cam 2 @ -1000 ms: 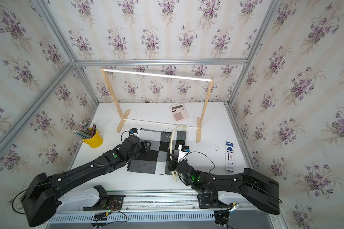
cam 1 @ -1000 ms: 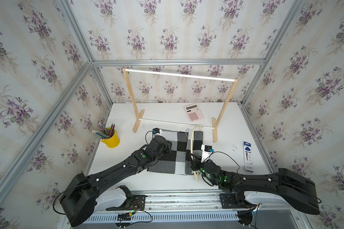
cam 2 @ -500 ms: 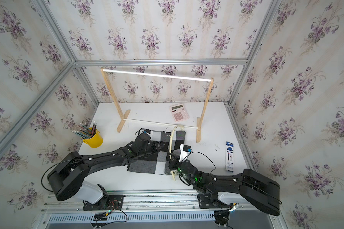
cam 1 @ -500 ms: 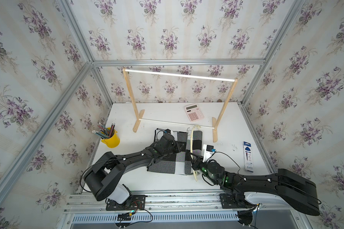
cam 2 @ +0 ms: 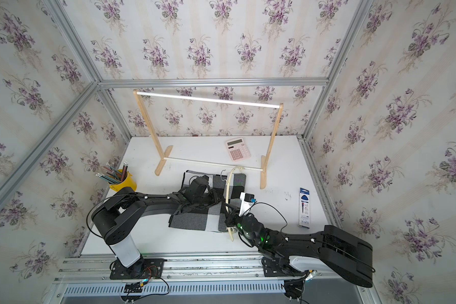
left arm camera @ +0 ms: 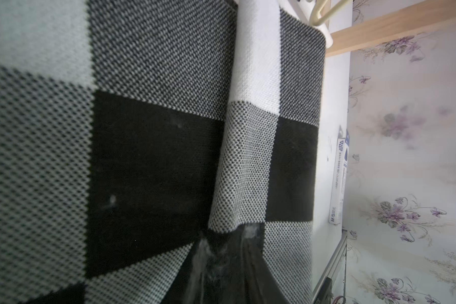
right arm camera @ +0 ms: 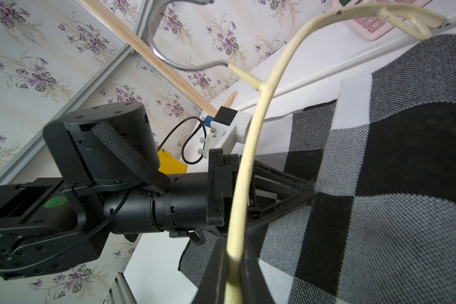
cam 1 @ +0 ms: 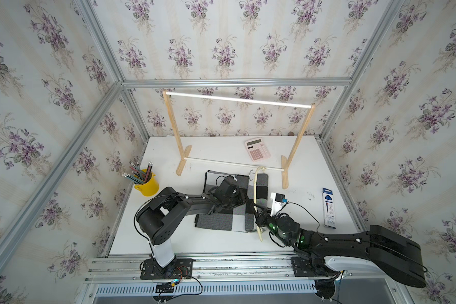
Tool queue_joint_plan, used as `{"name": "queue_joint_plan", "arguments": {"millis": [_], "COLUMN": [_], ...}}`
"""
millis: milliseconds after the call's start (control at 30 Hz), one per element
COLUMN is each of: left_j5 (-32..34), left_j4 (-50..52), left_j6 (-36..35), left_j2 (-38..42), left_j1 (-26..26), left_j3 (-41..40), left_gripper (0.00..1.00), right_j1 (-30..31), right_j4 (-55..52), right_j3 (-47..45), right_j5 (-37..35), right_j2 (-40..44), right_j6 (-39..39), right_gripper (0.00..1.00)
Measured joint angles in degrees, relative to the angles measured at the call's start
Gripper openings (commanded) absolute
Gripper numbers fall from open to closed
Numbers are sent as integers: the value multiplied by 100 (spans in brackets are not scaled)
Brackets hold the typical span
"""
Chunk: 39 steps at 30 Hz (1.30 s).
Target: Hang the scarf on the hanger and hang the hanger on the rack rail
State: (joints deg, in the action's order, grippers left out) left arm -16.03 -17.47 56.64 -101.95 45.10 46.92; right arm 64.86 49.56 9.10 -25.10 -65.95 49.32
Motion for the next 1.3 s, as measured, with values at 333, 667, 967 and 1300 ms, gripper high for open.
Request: {"name": "queue_joint_plan", "arguments": {"millis": [333, 667, 967, 1300], "left_j5": [-146, -328, -542, -81], "left_j4": [-157, -385, -741, 767], "left_j6": [46, 50, 195, -472], "left_j2": [-350, -564, -376, 1797], "left_j1": [2, 7, 2, 11], "left_j3": [92, 160, 4, 461], "left_gripper": [31, 0, 0, 0], "right_j1": [0, 0, -4, -46], "right_j4": [175, 205, 210, 385], "right_j3": [-39, -52, -103, -437], "right_j5": [2, 2, -7, -90], "right_j2": [-96, -203, -151, 459], "right_j6": [20, 22, 37, 20], "right_gripper": [0, 0, 0, 0]}}
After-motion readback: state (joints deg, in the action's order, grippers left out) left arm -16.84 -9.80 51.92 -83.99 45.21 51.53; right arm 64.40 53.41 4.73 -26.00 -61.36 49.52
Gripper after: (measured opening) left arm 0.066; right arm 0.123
